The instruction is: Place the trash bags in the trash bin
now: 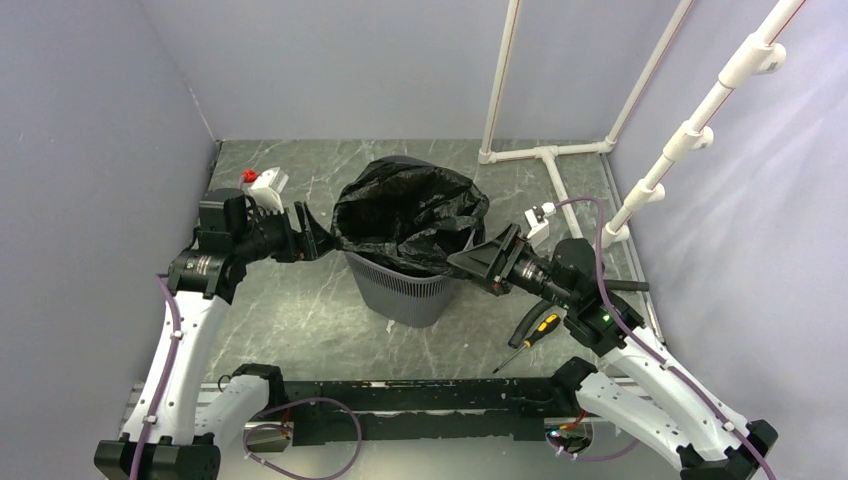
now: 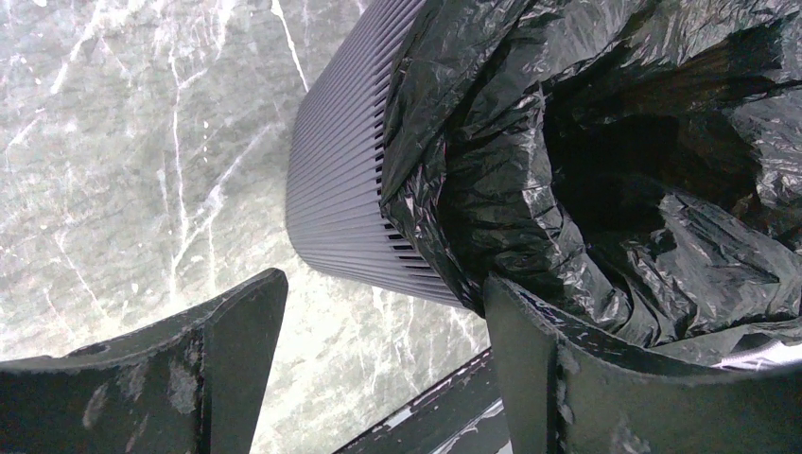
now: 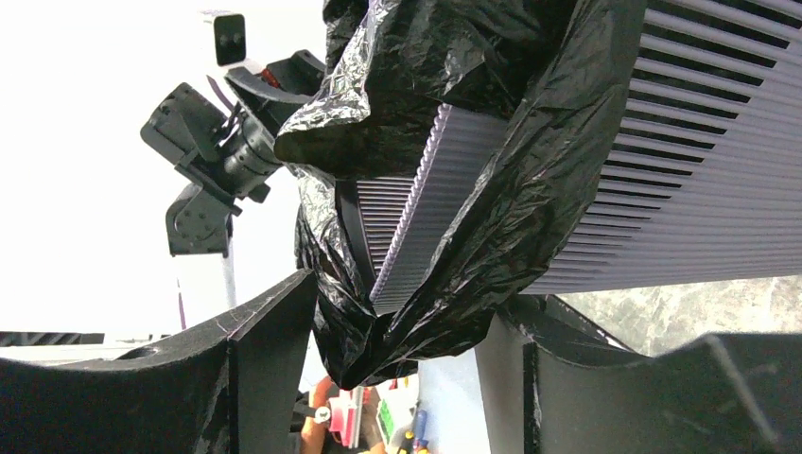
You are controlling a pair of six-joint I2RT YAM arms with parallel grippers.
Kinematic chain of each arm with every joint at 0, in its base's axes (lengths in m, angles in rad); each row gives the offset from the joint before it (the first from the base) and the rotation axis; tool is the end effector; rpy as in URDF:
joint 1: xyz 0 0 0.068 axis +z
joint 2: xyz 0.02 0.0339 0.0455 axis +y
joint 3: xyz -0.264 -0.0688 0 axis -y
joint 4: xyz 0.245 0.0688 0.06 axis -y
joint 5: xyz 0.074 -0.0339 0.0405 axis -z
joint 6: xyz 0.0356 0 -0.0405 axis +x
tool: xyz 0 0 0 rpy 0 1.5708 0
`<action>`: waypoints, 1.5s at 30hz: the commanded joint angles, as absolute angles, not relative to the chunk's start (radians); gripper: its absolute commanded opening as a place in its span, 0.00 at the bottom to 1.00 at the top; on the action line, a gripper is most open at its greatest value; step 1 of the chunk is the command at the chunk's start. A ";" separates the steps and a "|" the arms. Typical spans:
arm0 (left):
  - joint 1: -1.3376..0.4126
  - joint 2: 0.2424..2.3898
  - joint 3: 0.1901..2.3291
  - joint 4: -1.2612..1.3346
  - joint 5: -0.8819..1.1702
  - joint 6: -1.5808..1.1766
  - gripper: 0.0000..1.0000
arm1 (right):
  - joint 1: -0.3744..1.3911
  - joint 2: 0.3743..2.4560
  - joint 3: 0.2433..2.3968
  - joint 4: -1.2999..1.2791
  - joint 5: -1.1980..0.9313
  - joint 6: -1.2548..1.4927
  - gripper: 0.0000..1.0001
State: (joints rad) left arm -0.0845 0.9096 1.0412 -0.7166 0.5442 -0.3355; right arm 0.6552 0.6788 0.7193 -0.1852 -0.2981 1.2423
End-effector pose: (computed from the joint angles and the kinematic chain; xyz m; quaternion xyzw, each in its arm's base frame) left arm 0.1778 -0.0336 0.3558 0.0200 0.8578 -0.3266 0.3964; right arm 0.1235 0.1081 0.3335 0.1234 0.7441 0.5912 0.2857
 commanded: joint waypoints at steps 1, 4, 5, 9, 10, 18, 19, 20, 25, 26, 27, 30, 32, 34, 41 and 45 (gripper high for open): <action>-0.089 0.923 1.064 -0.647 0.549 -0.346 0.81 | 0.656 0.677 0.771 -0.146 -0.334 1.219 0.63; -0.089 0.950 1.091 -0.673 0.543 -0.323 0.80 | 0.657 0.667 0.767 -0.129 -0.329 1.220 0.54; -0.089 0.953 1.093 -0.675 0.545 -0.322 0.80 | 0.657 0.661 0.764 -0.125 -0.323 1.221 0.50; -0.089 0.938 1.073 -0.663 0.546 -0.333 0.79 | 0.657 0.638 0.747 -0.146 -0.275 1.241 0.38; -0.089 0.931 1.064 -0.658 0.543 -0.337 0.79 | 0.657 0.631 0.736 -0.141 -0.270 1.247 0.36; -0.089 0.917 1.058 -0.672 0.541 -0.337 0.79 | 0.657 0.689 0.747 -0.089 -0.349 1.214 0.26; -0.089 0.919 1.058 -0.671 0.543 -0.339 0.79 | 0.657 0.696 0.747 -0.089 -0.354 1.210 0.23; -0.089 0.919 1.057 -0.668 0.544 -0.341 0.79 | 0.657 0.700 0.747 -0.087 -0.356 1.208 0.21; -0.089 0.916 1.050 -0.664 0.544 -0.347 0.79 | 0.657 0.729 0.786 -0.188 -0.365 1.103 0.13; -0.089 0.917 1.048 -0.664 0.545 -0.347 0.79 | 0.657 0.739 0.799 -0.240 -0.354 1.068 0.13; -0.089 0.917 1.048 -0.664 0.545 -0.347 0.79 | 0.656 0.754 0.812 -0.287 -0.339 1.039 0.13; -0.089 0.919 1.048 -0.663 0.547 -0.345 0.79 | 0.657 0.784 0.823 -0.382 -0.280 0.980 0.13; -0.089 0.922 1.050 -0.663 0.545 -0.345 0.79 | 0.657 0.809 0.818 -0.399 -0.268 0.968 0.13; -0.089 0.926 1.053 -0.663 0.547 -0.345 0.79 | 0.657 0.829 0.816 -0.393 -0.274 0.962 0.13; -0.089 0.929 1.051 -0.664 0.544 -0.345 0.79 | 0.657 0.823 0.771 -0.289 -0.274 0.991 0.20; -0.089 0.935 1.056 -0.676 0.554 -0.327 0.79 | 0.656 0.807 0.804 -0.333 -0.249 0.946 0.37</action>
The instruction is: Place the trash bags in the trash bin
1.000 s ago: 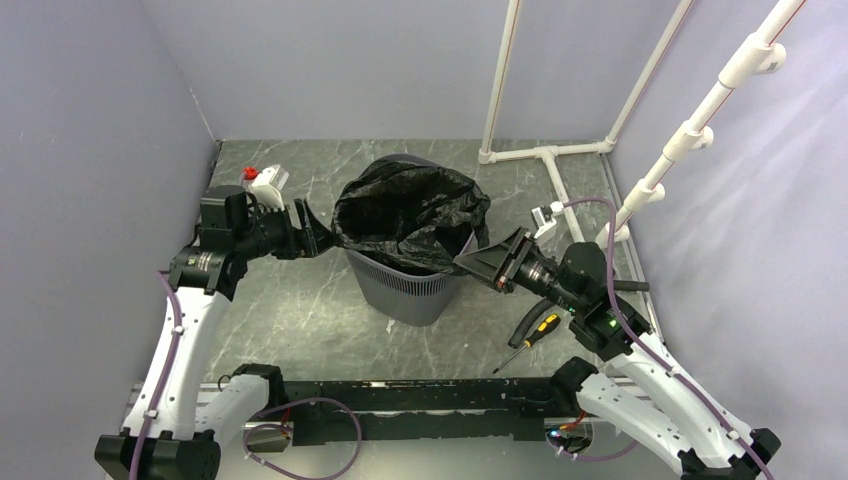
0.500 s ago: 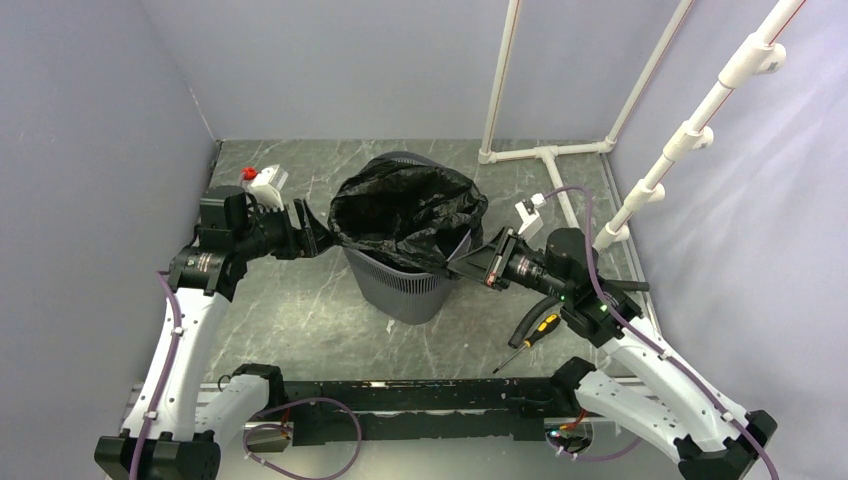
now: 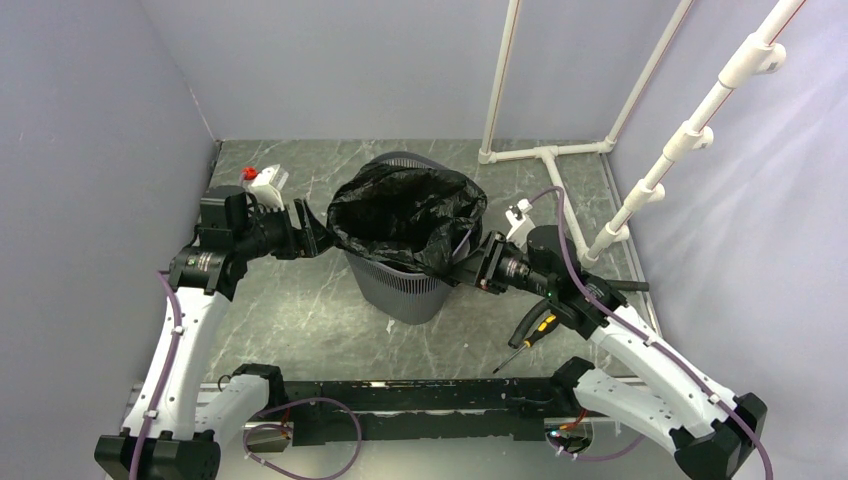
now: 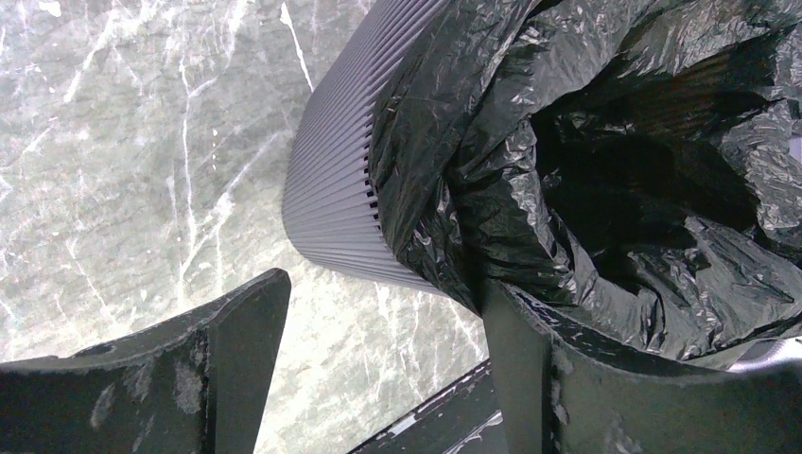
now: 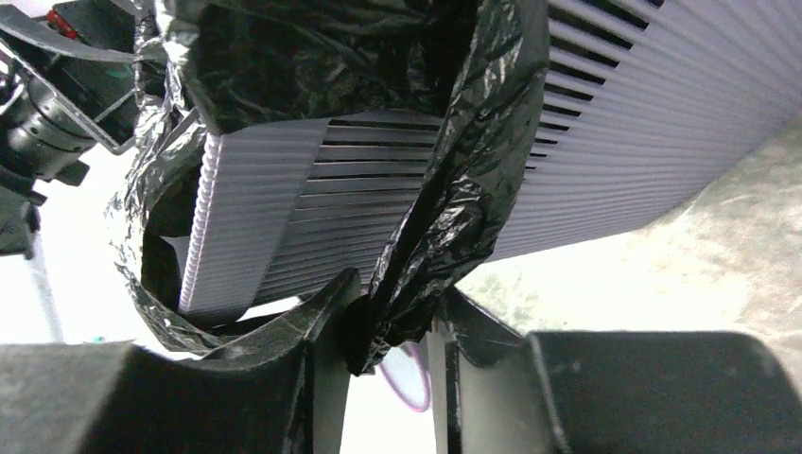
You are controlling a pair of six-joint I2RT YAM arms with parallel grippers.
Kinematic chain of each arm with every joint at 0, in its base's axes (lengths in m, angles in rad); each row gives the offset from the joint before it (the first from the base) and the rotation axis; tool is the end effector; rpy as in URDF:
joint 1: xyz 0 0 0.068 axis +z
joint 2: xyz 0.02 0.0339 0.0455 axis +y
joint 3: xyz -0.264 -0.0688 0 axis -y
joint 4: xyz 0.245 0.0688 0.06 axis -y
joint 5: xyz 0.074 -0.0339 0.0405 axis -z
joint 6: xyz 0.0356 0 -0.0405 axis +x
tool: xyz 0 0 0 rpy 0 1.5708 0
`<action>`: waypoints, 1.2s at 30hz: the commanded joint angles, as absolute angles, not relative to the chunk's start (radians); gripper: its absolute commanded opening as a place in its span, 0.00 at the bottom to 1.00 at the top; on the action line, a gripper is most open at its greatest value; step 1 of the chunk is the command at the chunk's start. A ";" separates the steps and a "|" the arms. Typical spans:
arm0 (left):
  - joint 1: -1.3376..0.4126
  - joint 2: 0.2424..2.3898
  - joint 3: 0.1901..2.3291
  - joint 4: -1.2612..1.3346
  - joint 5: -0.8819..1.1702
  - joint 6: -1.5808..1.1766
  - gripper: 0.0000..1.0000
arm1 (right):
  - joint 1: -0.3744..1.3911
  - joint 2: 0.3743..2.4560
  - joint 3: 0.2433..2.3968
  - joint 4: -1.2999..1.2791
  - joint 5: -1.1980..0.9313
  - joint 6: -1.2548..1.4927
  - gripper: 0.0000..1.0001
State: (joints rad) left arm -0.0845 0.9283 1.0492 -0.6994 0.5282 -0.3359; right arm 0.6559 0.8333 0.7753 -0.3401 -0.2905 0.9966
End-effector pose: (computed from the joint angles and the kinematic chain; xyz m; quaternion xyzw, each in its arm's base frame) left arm 0.1833 -0.0335 0.3567 0.0169 0.8578 -0.3204 0.4015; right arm 0.1445 0.1241 0.3127 0.0608 0.8258 0.4843 0.2823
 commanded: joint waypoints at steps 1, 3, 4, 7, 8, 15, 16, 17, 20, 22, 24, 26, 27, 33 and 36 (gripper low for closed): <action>-0.089 0.937 1.065 -0.694 0.545 -0.309 0.79 | 0.656 0.803 0.826 -0.390 -0.210 0.922 0.41; -0.089 0.939 1.093 -0.747 0.502 -0.273 0.80 | 0.656 0.791 0.872 -0.498 -0.134 0.873 0.47; -0.089 0.937 1.105 -0.768 0.475 -0.260 0.81 | 0.655 0.782 0.893 -0.539 -0.104 0.852 0.50; -0.089 0.919 1.143 -0.808 0.451 -0.229 0.83 | 0.657 0.753 0.909 -0.592 -0.062 0.816 0.58; -0.090 0.914 1.157 -0.817 0.453 -0.215 0.83 | 0.657 0.746 0.912 -0.595 -0.062 0.808 0.59; -0.089 0.995 1.417 -1.032 0.523 0.038 0.86 | 0.657 0.718 0.928 -0.584 -0.043 0.819 0.62; -0.089 1.005 1.456 -1.060 0.528 0.062 0.84 | 0.657 0.713 0.922 -0.570 -0.043 0.829 0.62; -0.089 1.011 1.490 -1.074 0.526 0.067 0.84 | 0.657 0.706 0.913 -0.552 -0.041 0.840 0.62; -0.089 1.001 1.532 -1.012 0.525 0.062 0.92 | 0.657 0.686 0.877 -0.497 -0.041 0.885 0.63; -0.089 1.022 1.546 -0.945 0.536 0.057 0.93 | 0.657 0.675 0.849 -0.455 -0.054 0.910 0.64; -0.089 1.100 1.605 -0.940 0.558 0.071 0.93 | 0.656 0.672 0.829 -0.424 -0.070 0.930 0.64; -0.088 1.210 1.707 -0.963 0.540 0.060 0.89 | 0.657 0.675 0.825 -0.405 -0.088 0.938 0.64; -0.086 1.262 1.751 -0.966 0.558 0.059 0.88 | 0.657 0.678 0.827 -0.405 -0.093 0.939 0.65; -0.079 1.514 1.944 -0.968 0.872 0.071 0.85 | 0.656 0.690 0.826 -0.404 -0.105 0.950 0.65; -0.068 1.587 1.973 -0.999 1.063 0.150 0.87 | 0.657 0.693 0.818 -0.392 -0.115 0.965 0.66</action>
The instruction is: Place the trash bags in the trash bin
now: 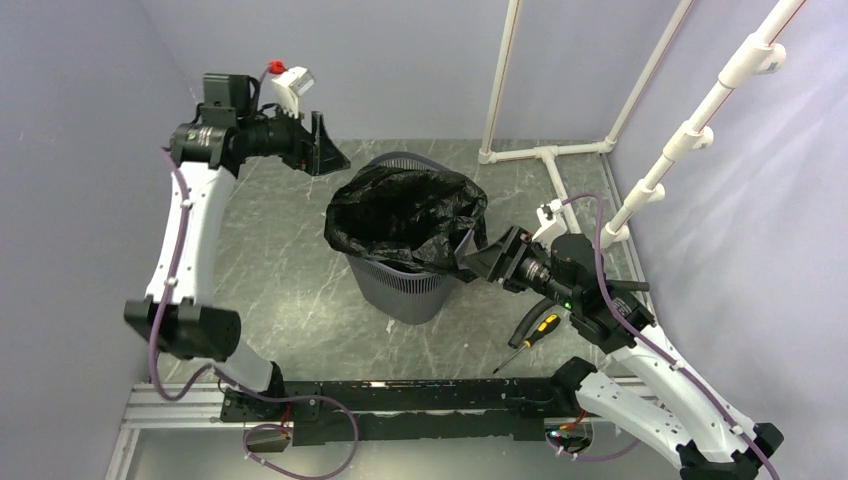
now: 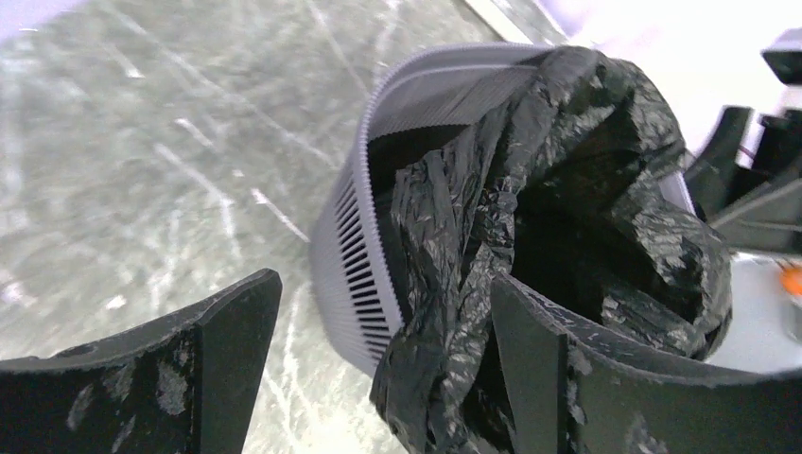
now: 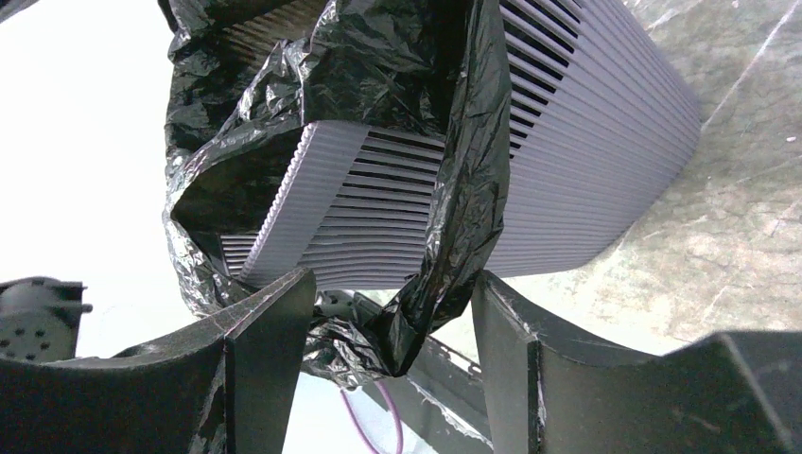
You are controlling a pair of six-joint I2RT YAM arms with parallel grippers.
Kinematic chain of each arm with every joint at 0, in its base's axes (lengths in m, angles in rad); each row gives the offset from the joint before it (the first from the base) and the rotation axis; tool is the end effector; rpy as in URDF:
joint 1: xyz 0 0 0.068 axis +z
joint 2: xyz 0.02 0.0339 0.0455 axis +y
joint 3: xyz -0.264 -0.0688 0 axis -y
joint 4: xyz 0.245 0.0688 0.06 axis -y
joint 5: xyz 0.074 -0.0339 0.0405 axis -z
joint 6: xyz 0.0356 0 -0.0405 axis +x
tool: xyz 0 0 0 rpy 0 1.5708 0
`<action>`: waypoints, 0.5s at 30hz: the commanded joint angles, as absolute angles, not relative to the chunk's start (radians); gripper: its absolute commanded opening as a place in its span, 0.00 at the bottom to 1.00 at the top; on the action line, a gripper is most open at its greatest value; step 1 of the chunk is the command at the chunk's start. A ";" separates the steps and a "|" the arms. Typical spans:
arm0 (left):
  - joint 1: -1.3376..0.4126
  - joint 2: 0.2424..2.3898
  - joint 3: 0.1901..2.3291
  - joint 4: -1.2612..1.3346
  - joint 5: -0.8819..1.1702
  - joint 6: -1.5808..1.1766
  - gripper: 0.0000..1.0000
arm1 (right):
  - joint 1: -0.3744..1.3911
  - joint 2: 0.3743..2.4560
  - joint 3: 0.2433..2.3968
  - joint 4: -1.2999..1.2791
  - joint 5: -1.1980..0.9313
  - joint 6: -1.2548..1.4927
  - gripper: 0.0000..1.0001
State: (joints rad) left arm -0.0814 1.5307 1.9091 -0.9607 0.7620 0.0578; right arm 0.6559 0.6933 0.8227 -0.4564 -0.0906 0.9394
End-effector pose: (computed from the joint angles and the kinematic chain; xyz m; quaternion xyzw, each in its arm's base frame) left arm 0.2952 -0.0487 0.4687 0.2328 0.8030 -0.3325 0.4365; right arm 0.1215 0.0976 0.3382 0.0886 0.8075 0.4422 0.3801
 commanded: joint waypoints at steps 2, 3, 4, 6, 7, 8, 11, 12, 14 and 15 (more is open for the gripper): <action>-0.054 1.627 1.976 -0.994 1.138 0.164 0.84 | 0.657 0.693 0.809 -0.380 -0.125 0.974 0.66; -0.050 1.641 1.972 -0.984 1.167 0.169 0.83 | 0.657 0.695 0.806 -0.376 -0.130 0.978 0.66; -0.047 1.654 1.968 -0.979 1.197 0.177 0.81 | 0.657 0.696 0.802 -0.373 -0.136 0.981 0.66; -0.043 1.669 1.961 -0.970 1.243 0.179 0.78 | 0.657 0.698 0.800 -0.372 -0.145 0.984 0.66; -0.043 1.670 1.955 -0.964 1.266 0.178 0.76 | 0.656 0.698 0.800 -0.375 -0.147 0.985 0.66; -0.043 1.666 1.941 -0.944 1.286 0.169 0.76 | 0.656 0.696 0.799 -0.378 -0.146 0.985 0.66; -0.043 1.651 1.885 -0.861 1.300 0.122 0.72 | 0.657 0.689 0.789 -0.376 -0.139 0.991 0.66; -0.043 1.654 1.876 -0.861 1.304 0.122 0.70 | 0.657 0.686 0.787 -0.372 -0.138 0.993 0.66; -0.043 1.665 1.884 -0.894 1.307 0.145 0.69 | 0.657 0.684 0.786 -0.368 -0.141 0.995 0.66; -0.043 1.671 1.889 -0.915 1.301 0.159 0.69 | 0.656 0.686 0.786 -0.368 -0.142 0.994 0.66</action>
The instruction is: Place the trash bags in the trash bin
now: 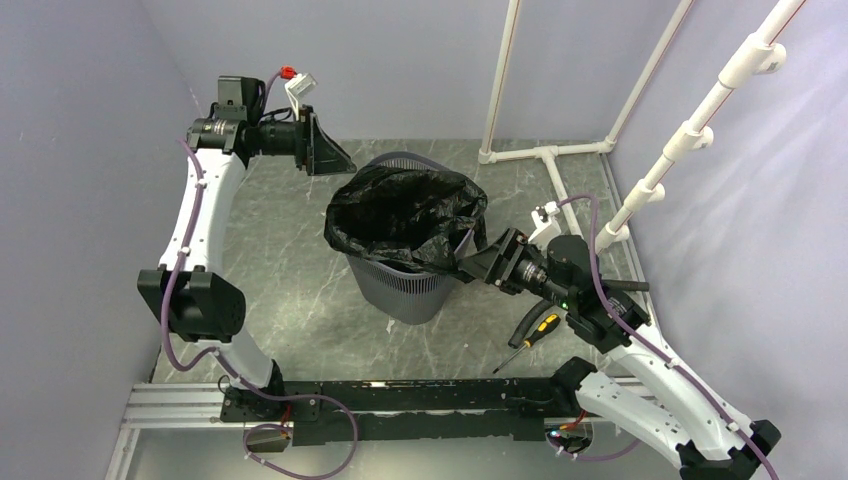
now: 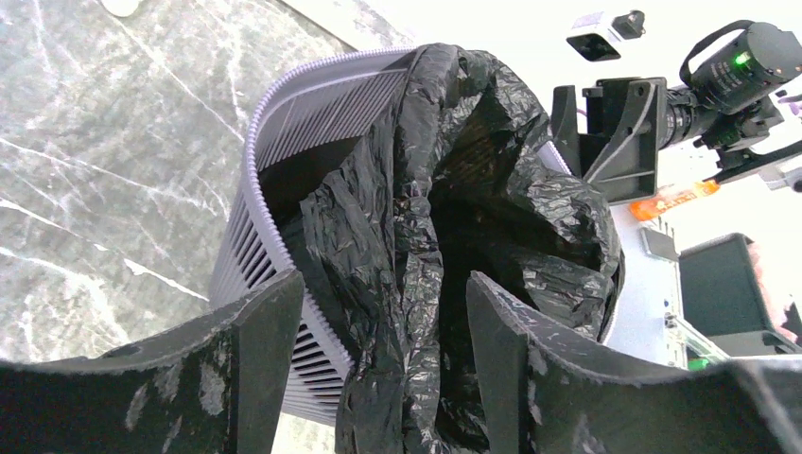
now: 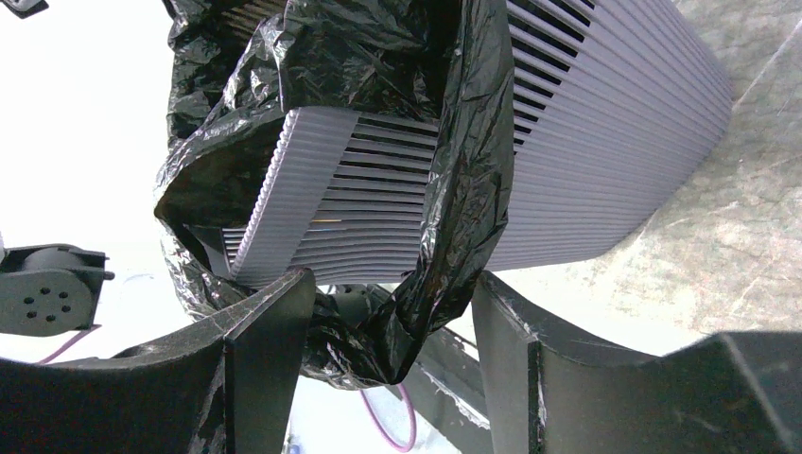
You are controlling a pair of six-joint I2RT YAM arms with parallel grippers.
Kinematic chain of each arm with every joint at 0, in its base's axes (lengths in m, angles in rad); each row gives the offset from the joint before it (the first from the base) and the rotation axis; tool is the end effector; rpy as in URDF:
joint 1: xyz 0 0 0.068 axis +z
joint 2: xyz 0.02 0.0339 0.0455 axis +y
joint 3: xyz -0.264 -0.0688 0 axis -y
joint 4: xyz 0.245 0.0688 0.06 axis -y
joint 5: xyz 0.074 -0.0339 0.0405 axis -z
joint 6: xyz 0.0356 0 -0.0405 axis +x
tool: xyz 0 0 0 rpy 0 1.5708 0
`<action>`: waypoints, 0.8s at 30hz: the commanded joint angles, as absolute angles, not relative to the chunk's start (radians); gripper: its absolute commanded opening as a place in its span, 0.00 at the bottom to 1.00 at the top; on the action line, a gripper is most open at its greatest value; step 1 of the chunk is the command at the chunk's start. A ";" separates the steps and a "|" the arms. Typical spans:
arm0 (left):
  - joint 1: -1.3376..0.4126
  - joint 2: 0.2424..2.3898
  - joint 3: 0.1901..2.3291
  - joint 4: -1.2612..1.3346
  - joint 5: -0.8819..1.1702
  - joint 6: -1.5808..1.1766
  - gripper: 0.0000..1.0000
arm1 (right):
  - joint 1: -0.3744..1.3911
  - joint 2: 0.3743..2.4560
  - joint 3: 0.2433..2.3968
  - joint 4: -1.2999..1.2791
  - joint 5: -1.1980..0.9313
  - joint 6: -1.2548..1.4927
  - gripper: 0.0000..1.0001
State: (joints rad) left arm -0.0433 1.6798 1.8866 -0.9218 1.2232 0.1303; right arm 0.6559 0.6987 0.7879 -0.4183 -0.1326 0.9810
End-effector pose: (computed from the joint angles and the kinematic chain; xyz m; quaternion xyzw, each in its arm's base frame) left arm 0.3394 -0.0482 0.4285 0.3019 0.7215 -0.5071 0.3621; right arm 0.1239 0.1013 0.3296 0.0933 0.8071 0.4606 0.3573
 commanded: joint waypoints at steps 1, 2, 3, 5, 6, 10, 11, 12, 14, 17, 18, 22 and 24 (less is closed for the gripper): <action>-0.043 1.675 1.892 -0.928 1.292 0.169 0.70 | 0.656 0.686 0.786 -0.369 -0.144 0.993 0.66; -0.044 1.677 1.892 -0.933 1.280 0.176 0.71 | 0.656 0.688 0.786 -0.370 -0.143 0.993 0.66; -0.044 1.675 1.890 -0.930 1.270 0.178 0.72 | 0.656 0.688 0.783 -0.369 -0.143 0.993 0.66; -0.051 1.662 1.875 -0.905 1.235 0.165 0.75 | 0.657 0.692 0.780 -0.364 -0.144 0.995 0.66; -0.058 1.655 1.868 -0.894 1.216 0.164 0.76 | 0.657 0.695 0.778 -0.360 -0.146 0.998 0.66; -0.097 1.651 1.867 -0.924 1.120 0.200 0.80 | 0.657 0.710 0.776 -0.348 -0.163 1.000 0.66; -0.106 1.658 1.875 -0.946 1.106 0.215 0.79 | 0.657 0.713 0.777 -0.348 -0.165 1.000 0.66; -0.114 1.667 1.885 -0.965 1.095 0.223 0.78 | 0.657 0.715 0.778 -0.351 -0.166 1.000 0.66; -0.121 1.683 1.906 -0.994 1.079 0.229 0.74 | 0.656 0.715 0.780 -0.352 -0.164 0.996 0.66; -0.123 1.689 1.919 -1.003 1.064 0.223 0.67 | 0.657 0.715 0.786 -0.367 -0.159 0.984 0.66; -0.124 1.686 1.916 -0.992 1.062 0.216 0.66 | 0.657 0.714 0.789 -0.371 -0.155 0.984 0.66; -0.124 1.656 1.876 -0.911 1.055 0.175 0.54 | 0.657 0.706 0.780 -0.367 -0.152 0.991 0.66; -0.124 1.646 1.856 -0.877 1.052 0.156 0.48 | 0.657 0.706 0.778 -0.368 -0.152 0.991 0.66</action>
